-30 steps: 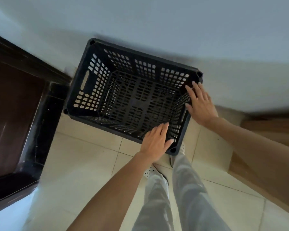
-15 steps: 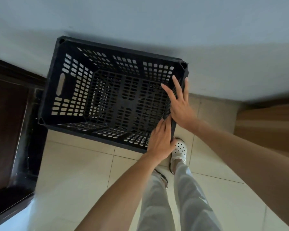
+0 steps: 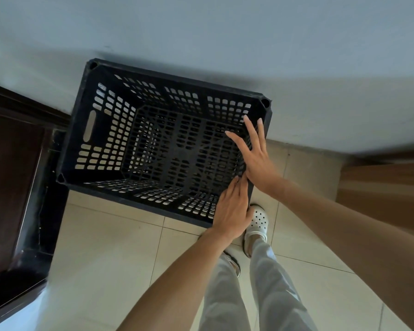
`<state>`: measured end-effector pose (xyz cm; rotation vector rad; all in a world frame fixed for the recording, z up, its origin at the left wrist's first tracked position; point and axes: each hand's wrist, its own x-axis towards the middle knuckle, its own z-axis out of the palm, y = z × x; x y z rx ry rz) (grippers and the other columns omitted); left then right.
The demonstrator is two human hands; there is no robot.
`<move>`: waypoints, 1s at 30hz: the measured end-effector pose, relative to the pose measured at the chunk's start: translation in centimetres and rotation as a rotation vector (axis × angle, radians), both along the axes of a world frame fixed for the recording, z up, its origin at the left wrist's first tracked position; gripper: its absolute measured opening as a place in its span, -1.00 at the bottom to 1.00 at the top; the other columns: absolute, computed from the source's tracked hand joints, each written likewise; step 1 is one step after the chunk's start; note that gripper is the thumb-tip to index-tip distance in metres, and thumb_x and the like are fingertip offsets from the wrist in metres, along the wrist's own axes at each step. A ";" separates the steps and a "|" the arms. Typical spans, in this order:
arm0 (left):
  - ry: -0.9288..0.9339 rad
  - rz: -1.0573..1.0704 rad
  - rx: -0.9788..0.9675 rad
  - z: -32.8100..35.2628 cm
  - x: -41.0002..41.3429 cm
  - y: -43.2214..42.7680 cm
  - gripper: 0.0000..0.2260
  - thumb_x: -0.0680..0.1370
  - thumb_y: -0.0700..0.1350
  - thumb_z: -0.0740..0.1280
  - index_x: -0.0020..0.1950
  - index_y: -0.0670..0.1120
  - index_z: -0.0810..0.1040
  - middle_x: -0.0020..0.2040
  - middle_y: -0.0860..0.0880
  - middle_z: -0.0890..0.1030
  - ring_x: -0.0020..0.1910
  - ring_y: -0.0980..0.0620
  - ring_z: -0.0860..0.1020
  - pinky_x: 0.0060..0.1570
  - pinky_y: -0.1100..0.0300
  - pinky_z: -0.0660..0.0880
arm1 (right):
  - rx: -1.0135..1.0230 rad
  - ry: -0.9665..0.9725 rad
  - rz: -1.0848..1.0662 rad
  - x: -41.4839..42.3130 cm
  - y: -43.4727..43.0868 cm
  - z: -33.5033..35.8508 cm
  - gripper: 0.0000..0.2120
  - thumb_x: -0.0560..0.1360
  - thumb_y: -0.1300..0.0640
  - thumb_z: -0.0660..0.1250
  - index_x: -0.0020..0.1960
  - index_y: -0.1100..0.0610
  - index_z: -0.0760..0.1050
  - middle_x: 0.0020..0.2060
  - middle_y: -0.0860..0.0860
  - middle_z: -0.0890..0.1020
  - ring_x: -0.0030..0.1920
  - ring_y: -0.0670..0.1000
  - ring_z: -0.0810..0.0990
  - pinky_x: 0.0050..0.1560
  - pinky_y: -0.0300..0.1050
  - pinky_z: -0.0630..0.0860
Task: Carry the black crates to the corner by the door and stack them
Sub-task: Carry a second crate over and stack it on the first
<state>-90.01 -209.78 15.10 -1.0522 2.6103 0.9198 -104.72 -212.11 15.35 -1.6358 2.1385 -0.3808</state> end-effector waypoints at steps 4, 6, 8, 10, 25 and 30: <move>0.008 0.010 -0.020 -0.1 -0.1 0.2 -0.35 0.56 -0.11 0.26 0.58 -0.20 0.05 0.57 -0.16 0.22 0.58 -0.07 0.16 0.51 0.04 0.22 | 0.030 0.125 0.029 -0.1 0.1 -0.4 -0.21 0.49 0.33 0.25 0.57 -0.06 -0.02 0.57 0.09 -0.17 0.54 0.21 -0.29 0.46 0.40 -0.11; 0.016 0.042 -0.006 -0.3 -0.2 0.3 -0.36 0.56 -0.11 0.26 0.58 -0.19 0.07 0.56 -0.16 0.24 0.57 -0.07 0.19 0.50 0.04 0.24 | 0.031 0.201 0.035 -0.2 0.1 -0.8 -0.35 0.57 0.18 0.18 0.57 -0.06 -0.01 0.58 0.07 -0.11 0.56 0.19 -0.23 0.46 0.39 -0.12; 0.031 0.057 -0.002 -0.5 -0.1 0.4 -0.39 0.55 -0.11 0.25 0.56 -0.19 0.11 0.53 -0.17 0.29 0.54 -0.05 0.25 0.48 0.05 0.28 | 0.017 0.232 0.046 -0.2 0.1 -1.2 -0.42 0.60 0.13 0.14 0.56 -0.06 0.03 0.58 0.06 -0.04 0.56 0.19 -0.18 0.46 0.38 -0.11; 0.049 0.054 0.001 -0.8 -0.1 0.3 -0.41 0.53 -0.11 0.22 0.54 -0.19 0.14 0.51 -0.17 0.33 0.51 -0.03 0.30 0.46 0.05 0.31 | -0.003 0.228 0.056 -0.4 0.1 -1.7 -0.44 0.59 0.16 0.13 0.55 -0.04 0.07 0.57 0.05 0.02 0.56 0.19 -0.15 0.46 0.39 -0.11; 0.000 -0.066 -0.031 -1.2 0.4 -1.3 -0.31 0.61 0.26 0.01 0.61 -0.08 -0.11 0.63 -0.05 0.02 0.61 0.06 -0.04 0.57 0.01 0.02 | 0.112 0.187 0.116 -2.0 0.0 -0.4 -0.43 0.64 -0.02 0.02 0.58 -0.06 -0.13 0.57 0.04 -0.18 0.55 0.10 -0.28 0.50 0.27 -0.18; 0.064 -0.142 -0.156 -0.3 1.9 -8.2 -0.37 0.66 0.21 -0.01 0.61 0.01 -0.20 0.63 0.04 -0.06 0.61 0.09 -0.07 0.57 0.01 0.04 | 0.067 0.170 -0.018 -3.3 -1.7 0.0 -0.39 0.64 0.03 0.07 0.59 0.10 -0.12 0.58 0.07 -0.15 0.56 0.10 -0.23 0.55 0.10 -0.16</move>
